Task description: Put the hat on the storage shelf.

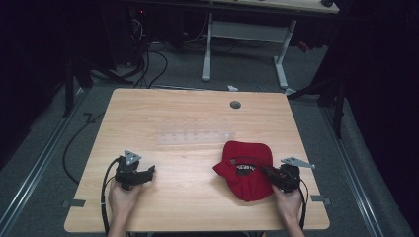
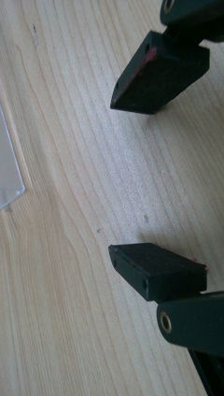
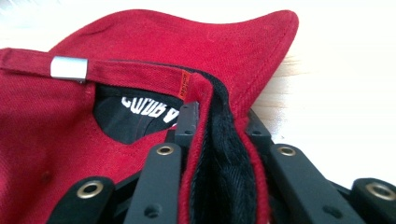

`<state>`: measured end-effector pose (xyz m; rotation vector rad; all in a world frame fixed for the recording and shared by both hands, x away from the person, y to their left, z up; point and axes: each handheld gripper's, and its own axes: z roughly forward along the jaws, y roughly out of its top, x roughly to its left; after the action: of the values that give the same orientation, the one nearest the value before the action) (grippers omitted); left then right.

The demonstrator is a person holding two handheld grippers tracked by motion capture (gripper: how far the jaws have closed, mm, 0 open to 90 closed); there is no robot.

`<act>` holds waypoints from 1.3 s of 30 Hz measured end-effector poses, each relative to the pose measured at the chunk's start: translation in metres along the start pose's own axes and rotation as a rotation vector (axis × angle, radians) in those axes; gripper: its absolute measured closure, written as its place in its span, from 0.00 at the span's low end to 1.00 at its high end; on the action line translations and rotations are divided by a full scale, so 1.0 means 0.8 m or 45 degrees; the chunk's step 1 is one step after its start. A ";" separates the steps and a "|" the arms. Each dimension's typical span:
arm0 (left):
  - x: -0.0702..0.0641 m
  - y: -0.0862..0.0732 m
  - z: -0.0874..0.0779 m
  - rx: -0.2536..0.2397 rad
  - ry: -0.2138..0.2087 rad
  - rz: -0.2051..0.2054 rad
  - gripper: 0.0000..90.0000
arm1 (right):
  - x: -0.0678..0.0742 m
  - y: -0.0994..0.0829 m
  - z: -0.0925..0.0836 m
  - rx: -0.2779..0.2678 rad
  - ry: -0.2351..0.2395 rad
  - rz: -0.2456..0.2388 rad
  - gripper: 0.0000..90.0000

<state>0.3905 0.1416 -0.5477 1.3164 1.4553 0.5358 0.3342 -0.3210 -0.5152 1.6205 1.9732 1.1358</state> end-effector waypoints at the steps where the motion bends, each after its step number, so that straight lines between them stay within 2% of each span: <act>1: 0.000 0.000 0.000 -0.001 0.005 -0.002 0.26 | 0.000 0.000 -0.001 0.002 0.005 0.012 0.84; 9: 0.000 0.000 0.001 -0.003 0.018 -0.004 0.24 | 0.002 0.006 -0.014 -0.027 0.028 -0.026 0.88; 11: 0.000 0.000 0.001 -0.001 0.018 -0.004 0.23 | 0.003 0.009 -0.021 -0.028 0.051 -0.034 0.89; 22: 0.002 0.001 -0.002 0.026 -0.016 0.007 0.25 | 0.003 0.016 -0.030 -0.018 0.113 -0.031 0.89; 27: 0.001 0.003 -0.004 0.036 -0.033 -0.023 0.28 | 0.011 0.027 -0.032 -0.002 0.143 -0.054 0.90; 30: -0.003 0.005 -0.008 0.042 -0.067 -0.048 0.29 | 0.013 0.029 -0.033 -0.006 0.156 -0.056 0.90; 34: -0.014 0.004 -0.016 0.033 -0.135 -0.032 0.28 | 0.018 0.035 -0.034 0.003 0.183 -0.064 0.90; 35: -0.023 0.002 -0.021 0.030 -0.166 -0.014 0.28 | 0.018 0.036 -0.034 0.007 0.186 -0.061 0.90; 36: -0.023 0.002 -0.021 0.030 -0.166 -0.014 0.27 | 0.019 0.037 -0.034 0.008 0.190 -0.065 0.90; 39: -0.038 0.000 -0.027 0.030 -0.213 0.037 0.26 | 0.020 0.040 -0.034 0.013 0.199 -0.068 0.90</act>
<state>0.3665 0.1210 -0.5285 1.3694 1.3097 0.4181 0.3318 -0.3149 -0.4704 1.5160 2.1084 1.2681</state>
